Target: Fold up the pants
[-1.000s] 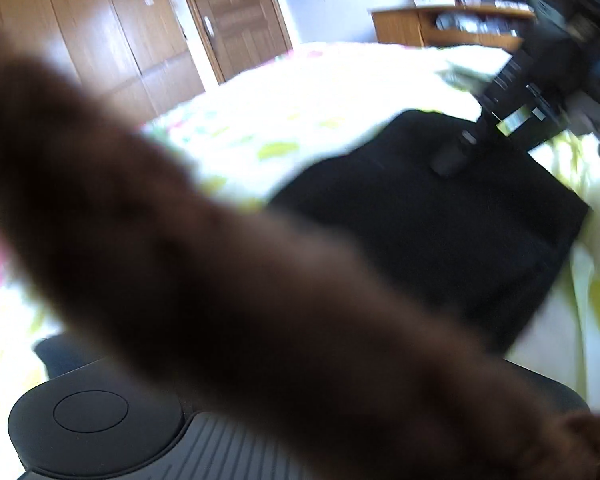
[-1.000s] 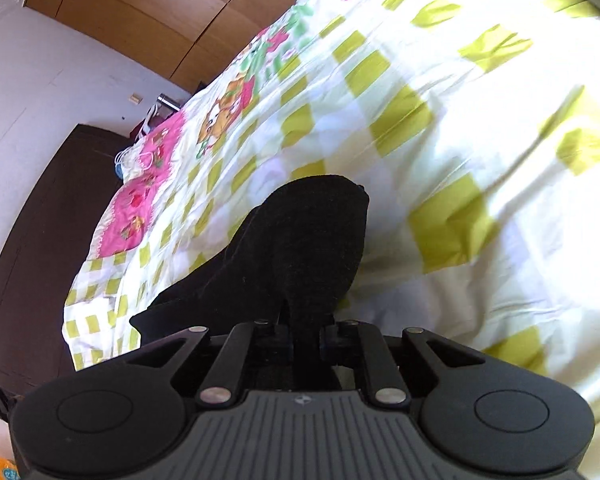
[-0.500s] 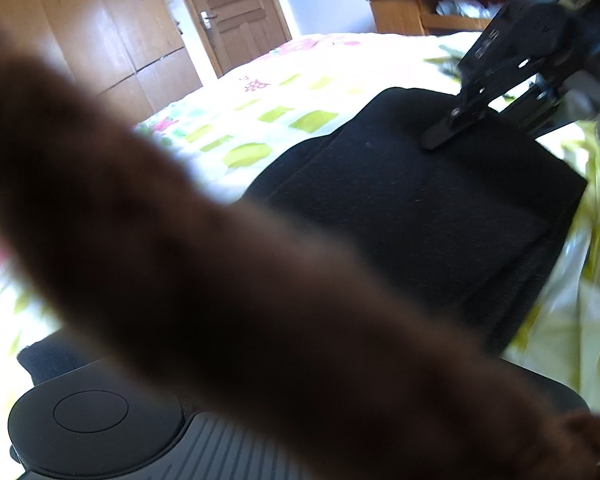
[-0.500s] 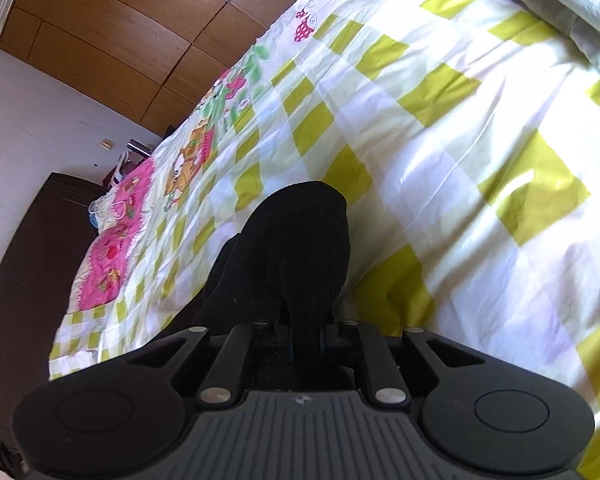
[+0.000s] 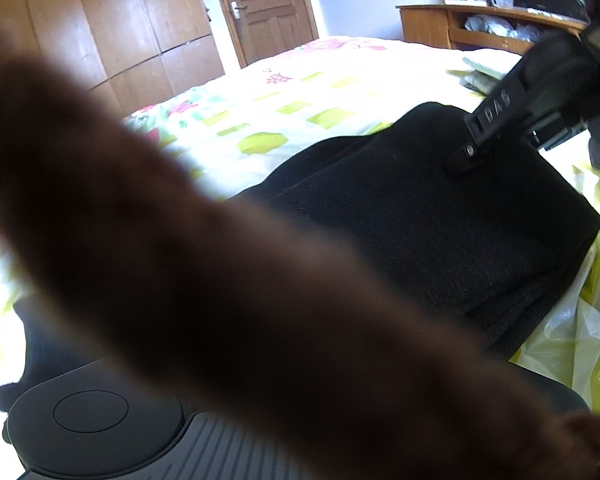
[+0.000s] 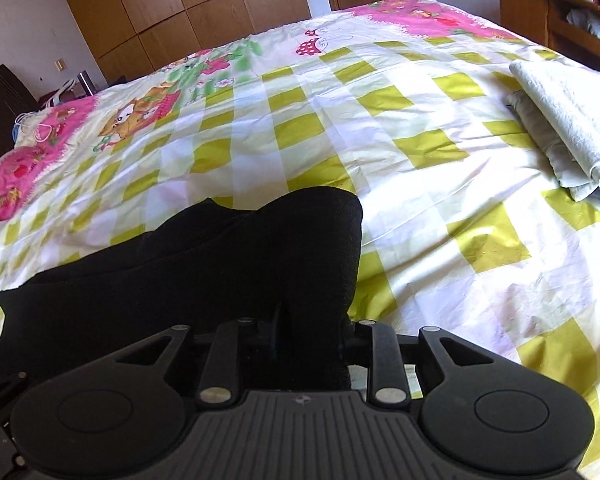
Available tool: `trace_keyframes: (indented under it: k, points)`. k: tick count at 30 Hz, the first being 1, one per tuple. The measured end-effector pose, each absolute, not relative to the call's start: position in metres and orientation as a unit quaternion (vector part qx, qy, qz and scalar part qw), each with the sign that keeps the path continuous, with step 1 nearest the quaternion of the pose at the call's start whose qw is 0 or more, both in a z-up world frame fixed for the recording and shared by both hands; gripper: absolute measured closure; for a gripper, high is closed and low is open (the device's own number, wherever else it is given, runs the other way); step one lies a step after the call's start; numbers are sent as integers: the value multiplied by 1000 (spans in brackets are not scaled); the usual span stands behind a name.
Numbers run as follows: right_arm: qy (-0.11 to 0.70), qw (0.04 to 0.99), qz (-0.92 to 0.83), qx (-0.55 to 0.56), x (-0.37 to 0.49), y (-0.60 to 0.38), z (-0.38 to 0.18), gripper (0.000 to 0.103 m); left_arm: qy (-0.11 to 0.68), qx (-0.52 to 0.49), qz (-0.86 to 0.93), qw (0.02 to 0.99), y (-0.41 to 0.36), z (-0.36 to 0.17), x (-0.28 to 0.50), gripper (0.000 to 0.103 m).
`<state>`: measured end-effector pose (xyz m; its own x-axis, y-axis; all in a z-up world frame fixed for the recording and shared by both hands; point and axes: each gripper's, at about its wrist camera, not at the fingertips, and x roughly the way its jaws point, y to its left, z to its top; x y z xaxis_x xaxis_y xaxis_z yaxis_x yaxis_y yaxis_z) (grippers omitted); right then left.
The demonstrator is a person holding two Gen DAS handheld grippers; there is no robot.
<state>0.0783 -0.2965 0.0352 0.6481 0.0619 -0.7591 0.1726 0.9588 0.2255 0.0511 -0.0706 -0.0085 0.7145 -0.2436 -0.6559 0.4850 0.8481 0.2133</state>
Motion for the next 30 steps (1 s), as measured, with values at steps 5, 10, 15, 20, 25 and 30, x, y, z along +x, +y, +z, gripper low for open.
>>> trace_keyframes:
  k: [5, 10, 15, 20, 25, 30]
  points:
    - [412, 905, -50, 97, 76, -281, 40, 63, 319, 178, -197, 910, -68, -10, 52, 82]
    - [404, 911, -60, 59, 73, -268, 43, 65, 319, 167, -197, 912, -65, -9, 54, 82]
    - [404, 911, -61, 54, 71, -266, 43, 65, 317, 156, -200, 914, -61, -10, 56, 82]
    - [400, 913, -66, 36, 70, -260, 42, 66, 315, 153, -204, 914, -56, -12, 58, 82]
    - [394, 916, -67, 27, 68, -257, 41, 66, 315, 155, -205, 914, -55, -13, 58, 82]
    - [390, 918, -64, 29, 68, -259, 39, 66, 315, 169, -205, 911, -59, -13, 58, 82]
